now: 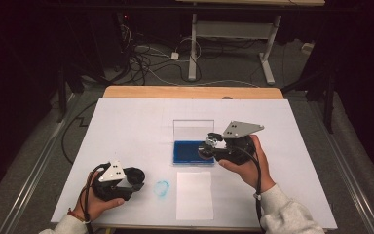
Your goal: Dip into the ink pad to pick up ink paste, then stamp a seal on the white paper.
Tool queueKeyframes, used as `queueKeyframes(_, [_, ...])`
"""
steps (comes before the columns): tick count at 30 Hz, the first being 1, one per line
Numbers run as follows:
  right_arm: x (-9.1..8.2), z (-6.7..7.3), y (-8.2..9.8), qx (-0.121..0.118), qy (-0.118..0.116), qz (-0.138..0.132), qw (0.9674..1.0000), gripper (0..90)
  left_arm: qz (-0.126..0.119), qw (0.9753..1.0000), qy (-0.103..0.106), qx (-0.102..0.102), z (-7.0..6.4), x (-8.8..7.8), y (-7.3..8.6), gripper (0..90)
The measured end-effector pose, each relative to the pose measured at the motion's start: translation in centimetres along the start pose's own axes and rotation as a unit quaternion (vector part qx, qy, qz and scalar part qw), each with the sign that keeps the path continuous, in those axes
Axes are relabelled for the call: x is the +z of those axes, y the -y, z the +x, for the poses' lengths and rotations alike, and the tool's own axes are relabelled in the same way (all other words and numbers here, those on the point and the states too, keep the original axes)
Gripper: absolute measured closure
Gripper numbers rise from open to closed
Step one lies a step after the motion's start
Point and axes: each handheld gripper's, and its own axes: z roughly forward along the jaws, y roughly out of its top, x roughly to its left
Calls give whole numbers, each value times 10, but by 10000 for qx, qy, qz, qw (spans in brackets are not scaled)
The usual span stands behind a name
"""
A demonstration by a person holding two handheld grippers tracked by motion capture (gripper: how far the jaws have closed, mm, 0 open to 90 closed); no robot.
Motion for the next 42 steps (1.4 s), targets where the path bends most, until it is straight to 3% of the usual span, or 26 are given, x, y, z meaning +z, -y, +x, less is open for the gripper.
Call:
queueKeyframes(13, [-13, 0, -2, -19, 42, -36, 10000, 573, -34, 10000, 13, 31, 2, -1, 0, 369])
queueKeyframes(33, [-30, 13, -5, -150, -34, -73, 9999, 573, 1, 10000, -20, 49, 0, -1, 0, 369])
queueKeyframes(42, [-37, 21, -2, -240, -86, -33, 9997, 573, 30, 9999, -27, 150, -3, 0, -3, 369])
